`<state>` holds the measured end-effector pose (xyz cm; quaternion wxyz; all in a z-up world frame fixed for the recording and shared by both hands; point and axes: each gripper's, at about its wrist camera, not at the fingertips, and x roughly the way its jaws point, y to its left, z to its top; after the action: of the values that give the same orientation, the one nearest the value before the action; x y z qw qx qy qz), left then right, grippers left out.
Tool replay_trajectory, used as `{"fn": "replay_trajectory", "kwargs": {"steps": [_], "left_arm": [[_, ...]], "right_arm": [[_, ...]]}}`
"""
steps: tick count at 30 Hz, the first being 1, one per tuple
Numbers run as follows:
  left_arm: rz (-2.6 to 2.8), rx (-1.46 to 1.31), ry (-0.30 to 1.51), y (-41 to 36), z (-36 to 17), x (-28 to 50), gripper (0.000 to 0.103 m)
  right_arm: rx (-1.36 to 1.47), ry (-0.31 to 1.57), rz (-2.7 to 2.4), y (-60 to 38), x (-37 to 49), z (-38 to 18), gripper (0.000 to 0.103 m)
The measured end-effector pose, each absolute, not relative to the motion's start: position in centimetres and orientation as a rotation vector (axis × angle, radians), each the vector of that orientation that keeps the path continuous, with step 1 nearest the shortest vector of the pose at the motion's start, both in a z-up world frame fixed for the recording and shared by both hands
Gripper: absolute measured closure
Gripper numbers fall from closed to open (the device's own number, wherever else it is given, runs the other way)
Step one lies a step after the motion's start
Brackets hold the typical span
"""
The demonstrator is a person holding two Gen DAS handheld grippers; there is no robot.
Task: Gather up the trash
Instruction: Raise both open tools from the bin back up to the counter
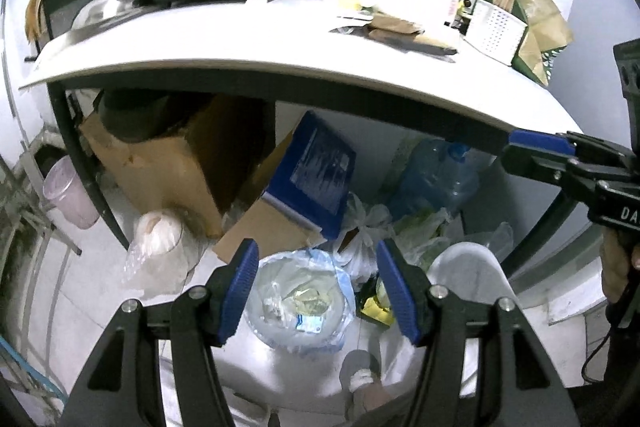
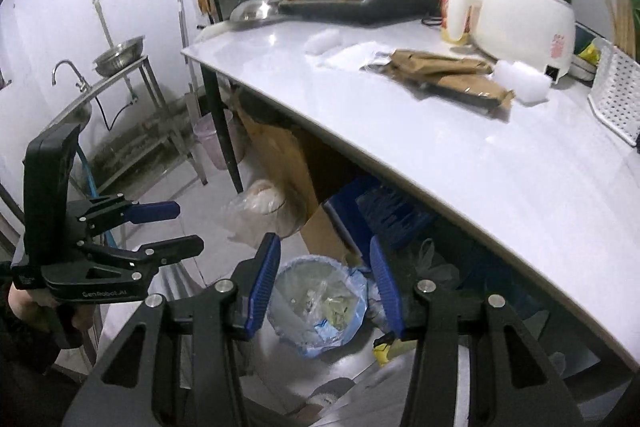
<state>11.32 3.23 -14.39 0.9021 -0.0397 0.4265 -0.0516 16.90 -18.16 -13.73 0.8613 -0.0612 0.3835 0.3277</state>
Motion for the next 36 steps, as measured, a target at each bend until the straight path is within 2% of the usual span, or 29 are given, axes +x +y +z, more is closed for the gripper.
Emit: {"fn": "replay_trajectory", "kwargs": {"steps": [26,36], "left_arm": [[-0.163,0.043,0.747,-3.3,-6.8,16.3,0.041],[-0.192,0.125,0.706,-5.4,-5.9,20.9,0.041]], "right_arm": [[0.015,0.704,0.577,-27.4,21.8,-9.6,0.059],[0.040,0.684,0.552,-29.3,24.5,-9.0,0.058]]}}
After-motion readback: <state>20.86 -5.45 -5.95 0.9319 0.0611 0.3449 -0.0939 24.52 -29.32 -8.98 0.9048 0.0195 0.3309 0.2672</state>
